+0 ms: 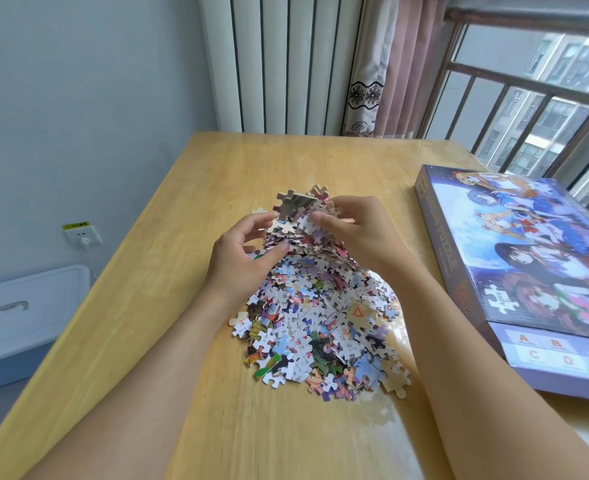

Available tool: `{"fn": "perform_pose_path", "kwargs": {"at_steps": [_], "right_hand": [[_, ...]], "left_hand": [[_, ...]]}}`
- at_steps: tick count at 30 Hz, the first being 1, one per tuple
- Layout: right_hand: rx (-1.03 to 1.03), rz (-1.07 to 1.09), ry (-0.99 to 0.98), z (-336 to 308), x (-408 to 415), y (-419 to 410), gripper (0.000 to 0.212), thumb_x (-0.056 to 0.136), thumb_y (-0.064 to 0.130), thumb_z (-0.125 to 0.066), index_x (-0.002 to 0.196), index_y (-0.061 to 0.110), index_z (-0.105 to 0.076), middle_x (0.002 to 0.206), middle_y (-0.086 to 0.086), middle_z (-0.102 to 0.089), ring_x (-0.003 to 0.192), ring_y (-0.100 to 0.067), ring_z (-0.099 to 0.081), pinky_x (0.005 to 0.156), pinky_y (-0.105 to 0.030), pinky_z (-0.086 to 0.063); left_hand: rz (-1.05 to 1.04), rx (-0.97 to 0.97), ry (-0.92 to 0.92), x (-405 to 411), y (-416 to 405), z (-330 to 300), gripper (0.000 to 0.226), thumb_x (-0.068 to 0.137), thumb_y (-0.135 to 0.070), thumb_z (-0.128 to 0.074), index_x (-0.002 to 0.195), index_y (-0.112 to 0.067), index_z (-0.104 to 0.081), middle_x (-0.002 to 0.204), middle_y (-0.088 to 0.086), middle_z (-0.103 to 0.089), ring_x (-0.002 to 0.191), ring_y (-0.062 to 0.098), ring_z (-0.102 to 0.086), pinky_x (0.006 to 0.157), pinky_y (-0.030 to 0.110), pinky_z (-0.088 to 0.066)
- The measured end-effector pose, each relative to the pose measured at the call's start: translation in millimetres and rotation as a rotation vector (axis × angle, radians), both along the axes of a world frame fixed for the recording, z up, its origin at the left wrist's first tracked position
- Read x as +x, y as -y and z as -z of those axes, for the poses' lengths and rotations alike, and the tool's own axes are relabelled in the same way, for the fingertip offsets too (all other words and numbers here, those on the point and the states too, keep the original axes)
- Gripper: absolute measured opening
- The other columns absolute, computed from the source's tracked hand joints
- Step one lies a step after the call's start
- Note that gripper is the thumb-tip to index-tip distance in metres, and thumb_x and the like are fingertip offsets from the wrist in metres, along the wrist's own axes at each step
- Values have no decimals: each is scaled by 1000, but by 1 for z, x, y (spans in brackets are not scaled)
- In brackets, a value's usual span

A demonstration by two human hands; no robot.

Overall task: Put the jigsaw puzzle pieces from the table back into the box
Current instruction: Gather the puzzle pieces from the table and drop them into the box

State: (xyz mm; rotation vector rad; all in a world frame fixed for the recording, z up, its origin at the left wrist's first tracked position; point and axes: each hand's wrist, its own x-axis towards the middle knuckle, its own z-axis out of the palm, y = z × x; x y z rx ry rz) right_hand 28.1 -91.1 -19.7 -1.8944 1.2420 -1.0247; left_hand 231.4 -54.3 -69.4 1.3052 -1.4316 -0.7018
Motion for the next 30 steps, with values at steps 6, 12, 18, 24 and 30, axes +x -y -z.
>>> {"fn": "perform_pose_path", "kwargs": {"at_steps": [6,12,18,24,30], "right_hand": [[211,-136,119,1,-3,0,62,72,58,-80,93,-1,-73,79,-32,-60,68,-28,-48,59,-58,-45],[250,-126,107,5,-6,0,63,74,58,-80,97,0,-72,77,-14,-53,63,-26,-49,63,-42,-41],[472,-56,427,-1,-10,-2,35,87,28,-72,103,-3,-72,88,-16,-65,71,-20,-57,56,-25,-54],[805,-21,904,-8,-6,-6,33,88,15,-70,113,-4,-60,113,-23,-67,94,-28,-69,90,-42,-59],[878,81,1044,-3,-11,-35,26,97,10,-63,115,-7,-57,105,-25,-69,76,-29,-74,59,-32,-61]], "left_hand": [[46,-27,-28,-5,-2,-4,28,91,-30,-72,119,-31,-66,113,-18,-70,109,-4,-63,97,21,-49],[14,-19,-156,-6,-2,-5,9,93,-18,-70,101,-23,-70,95,-2,-76,95,18,-71,90,36,-55],[-54,57,-212,-2,1,-2,7,96,-19,-65,94,-20,-72,92,0,-74,89,13,-67,84,28,-52],[-140,135,-58,-5,2,-3,14,92,-24,-67,103,-21,-76,118,-8,-68,104,7,-62,84,18,-49],[-177,-29,45,-4,-6,-8,21,90,-23,-68,110,-22,-73,114,-11,-68,108,6,-61,97,28,-50]]}}
